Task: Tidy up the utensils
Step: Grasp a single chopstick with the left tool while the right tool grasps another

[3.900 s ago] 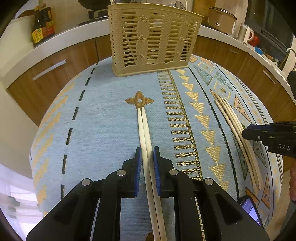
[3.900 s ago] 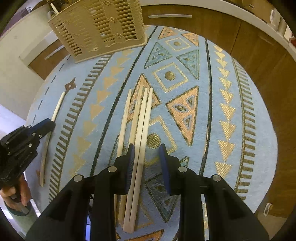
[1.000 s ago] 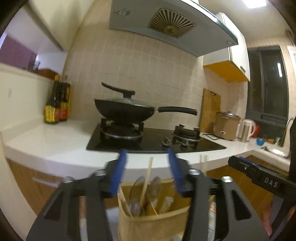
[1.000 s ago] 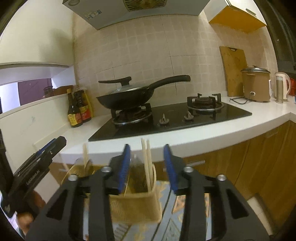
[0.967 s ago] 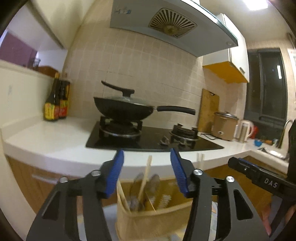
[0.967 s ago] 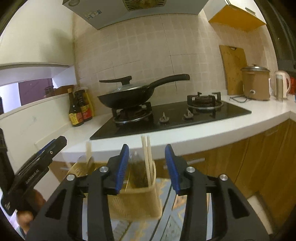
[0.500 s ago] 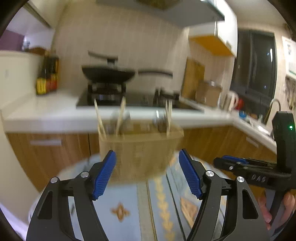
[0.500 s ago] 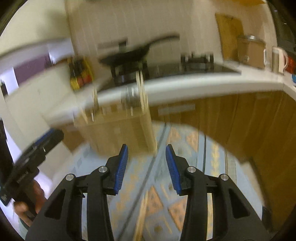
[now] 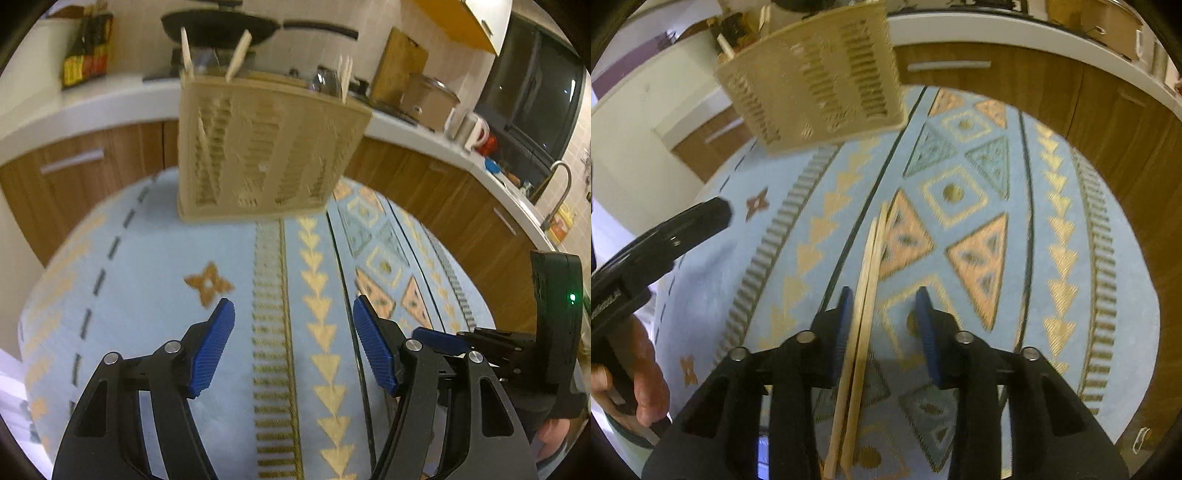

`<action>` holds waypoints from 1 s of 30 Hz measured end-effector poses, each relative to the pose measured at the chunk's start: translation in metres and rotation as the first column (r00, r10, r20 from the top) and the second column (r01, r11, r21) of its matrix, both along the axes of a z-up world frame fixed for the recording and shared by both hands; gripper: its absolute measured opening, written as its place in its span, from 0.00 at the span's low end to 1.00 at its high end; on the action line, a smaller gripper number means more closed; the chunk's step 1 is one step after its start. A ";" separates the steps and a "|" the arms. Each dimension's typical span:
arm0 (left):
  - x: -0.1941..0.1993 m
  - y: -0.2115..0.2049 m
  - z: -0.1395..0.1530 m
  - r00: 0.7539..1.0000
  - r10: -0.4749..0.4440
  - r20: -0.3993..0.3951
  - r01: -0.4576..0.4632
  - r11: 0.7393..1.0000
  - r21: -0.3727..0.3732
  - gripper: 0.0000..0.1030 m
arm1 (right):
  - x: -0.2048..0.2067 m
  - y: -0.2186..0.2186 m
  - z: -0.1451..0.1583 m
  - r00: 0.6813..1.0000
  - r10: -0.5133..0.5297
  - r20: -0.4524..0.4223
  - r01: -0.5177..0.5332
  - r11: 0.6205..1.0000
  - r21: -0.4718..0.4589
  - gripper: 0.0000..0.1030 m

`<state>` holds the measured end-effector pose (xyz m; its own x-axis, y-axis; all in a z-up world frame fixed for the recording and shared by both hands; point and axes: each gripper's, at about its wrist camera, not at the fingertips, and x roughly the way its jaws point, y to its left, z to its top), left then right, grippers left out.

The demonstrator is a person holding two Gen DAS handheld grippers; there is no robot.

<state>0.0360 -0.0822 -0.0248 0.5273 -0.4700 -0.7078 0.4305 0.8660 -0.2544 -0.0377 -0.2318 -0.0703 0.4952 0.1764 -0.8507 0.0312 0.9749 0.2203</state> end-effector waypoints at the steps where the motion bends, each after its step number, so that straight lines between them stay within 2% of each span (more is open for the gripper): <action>1: -0.001 -0.002 -0.004 1.000 -0.007 -0.014 0.007 1.000 0.004 0.56 | -0.002 0.003 -0.002 1.000 0.008 -0.005 -0.008 1.000 -0.013 0.21; 3: -0.002 -0.006 -0.008 0.999 -0.019 -0.032 0.019 1.000 0.014 0.53 | -0.004 0.008 -0.005 1.000 0.020 -0.015 -0.020 0.999 -0.027 0.15; 10: -0.008 -0.023 -0.014 0.998 -0.051 -0.043 0.053 0.998 0.046 0.53 | -0.010 0.013 -0.006 0.999 0.038 -0.031 -0.039 0.998 -0.038 0.14; 14: -0.007 -0.031 -0.016 0.997 -0.058 -0.058 0.062 0.997 0.053 0.53 | -0.013 0.021 -0.005 0.998 0.051 -0.042 -0.055 0.994 -0.096 0.15; 15: -0.007 -0.033 -0.017 0.996 -0.063 -0.064 0.066 0.996 0.058 0.53 | -0.014 0.021 -0.005 0.998 0.050 -0.044 -0.054 0.993 -0.105 0.10; 16: -0.007 -0.038 -0.018 0.995 -0.072 -0.071 0.077 0.995 0.066 0.53 | -0.014 0.019 -0.005 0.998 0.036 -0.046 -0.041 0.993 -0.113 0.04; 20: -0.012 -0.060 -0.024 0.988 -0.121 -0.095 0.131 0.986 0.105 0.53 | -0.016 -0.007 -0.002 0.999 -0.035 -0.032 0.033 0.997 -0.072 0.04; 21: -0.014 -0.066 -0.026 0.986 -0.134 -0.098 0.145 0.982 0.121 0.52 | -0.017 -0.015 -0.002 0.998 -0.049 -0.031 0.047 0.997 -0.060 0.04; 24: -0.022 -0.090 -0.036 0.976 -0.177 -0.129 0.199 0.963 0.182 0.36 | -0.020 -0.039 0.001 0.996 -0.089 -0.030 0.088 0.996 -0.022 0.04; 28: -0.037 -0.121 -0.043 0.979 -0.188 -0.075 0.202 0.918 0.340 0.35 | -0.022 -0.059 0.003 0.993 -0.115 -0.028 0.116 0.993 0.009 0.04; 30: -0.042 -0.130 -0.044 0.980 -0.193 -0.049 0.197 0.900 0.390 0.30 | -0.021 -0.063 0.003 0.992 -0.120 -0.028 0.121 0.992 0.020 0.04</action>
